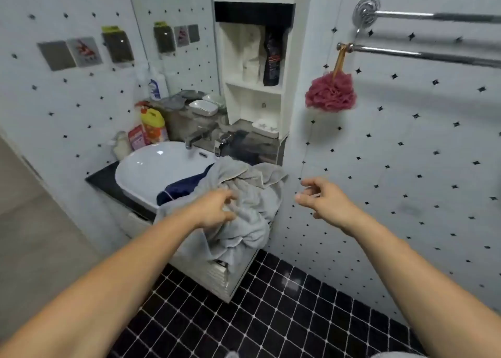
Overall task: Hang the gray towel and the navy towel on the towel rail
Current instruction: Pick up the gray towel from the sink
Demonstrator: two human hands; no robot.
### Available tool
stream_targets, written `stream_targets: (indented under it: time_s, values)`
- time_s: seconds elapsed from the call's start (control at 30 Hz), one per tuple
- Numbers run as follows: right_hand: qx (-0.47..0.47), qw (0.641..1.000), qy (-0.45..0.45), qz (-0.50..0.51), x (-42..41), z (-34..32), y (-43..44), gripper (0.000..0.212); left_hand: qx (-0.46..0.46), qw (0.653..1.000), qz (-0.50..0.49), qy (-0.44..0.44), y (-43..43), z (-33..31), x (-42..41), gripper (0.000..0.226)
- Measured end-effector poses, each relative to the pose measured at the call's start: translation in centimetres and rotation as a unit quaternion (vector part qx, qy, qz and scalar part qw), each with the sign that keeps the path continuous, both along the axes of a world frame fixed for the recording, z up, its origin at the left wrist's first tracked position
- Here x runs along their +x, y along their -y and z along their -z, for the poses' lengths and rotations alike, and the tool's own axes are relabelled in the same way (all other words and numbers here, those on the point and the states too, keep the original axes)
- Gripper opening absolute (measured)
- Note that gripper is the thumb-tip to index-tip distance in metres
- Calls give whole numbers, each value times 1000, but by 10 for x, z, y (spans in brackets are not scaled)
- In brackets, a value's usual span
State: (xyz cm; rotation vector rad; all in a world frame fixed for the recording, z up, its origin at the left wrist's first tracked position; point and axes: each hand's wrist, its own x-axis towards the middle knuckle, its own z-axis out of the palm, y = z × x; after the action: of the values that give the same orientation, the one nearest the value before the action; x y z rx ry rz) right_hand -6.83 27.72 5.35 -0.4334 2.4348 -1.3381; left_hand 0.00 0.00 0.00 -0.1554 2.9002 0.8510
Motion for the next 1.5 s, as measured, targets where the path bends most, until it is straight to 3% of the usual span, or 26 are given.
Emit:
stream_targets:
  time_s: [0.1,0.2,0.4,0.5,0.6,0.73,0.8,0.87,0.97,1.1,1.13,1.23,1.33,1.5]
  values:
    - [18,1000,10,-12,-29,19,38,45,-218,971,72,62,52,40,-10,44]
    - [33,999,32,-29,-60,40,84,44,-356,918,155,83,101,88,-24,41]
    - [45,995,74,-50,-113,75,163,41,-514,807,288,38,159,133,-70,44]
    - [64,993,78,-59,-127,83,186,36,-534,786,309,29,179,139,-88,46]
    - [71,992,83,-65,-135,88,202,34,-488,814,314,31,193,140,-102,37]
    - [80,992,68,-71,-143,90,216,36,-246,956,159,-6,181,114,-129,13]
    - [54,991,92,-76,-144,88,220,37,-146,982,104,-63,164,89,-146,8]
    - [21,988,109,-104,-141,79,220,40,-57,988,96,-106,143,55,-163,4]
    - [4,991,62,-121,-141,60,212,38,49,986,92,-133,107,-1,-187,4]
    - [-108,994,13,-5,-150,23,162,7,166,963,122,-173,50,-71,-209,11]
    - [-124,992,-2,21,-152,12,142,9,187,956,134,-179,37,-85,-213,10]
    - [-141,984,-52,91,-159,-22,78,9,184,948,173,-193,0,-122,-224,12]
    - [-175,969,-98,145,-161,-53,18,5,165,948,215,-168,-41,-151,-233,32]
    - [-159,964,-158,141,-153,-89,-46,11,162,930,288,-164,-129,-178,-235,17]
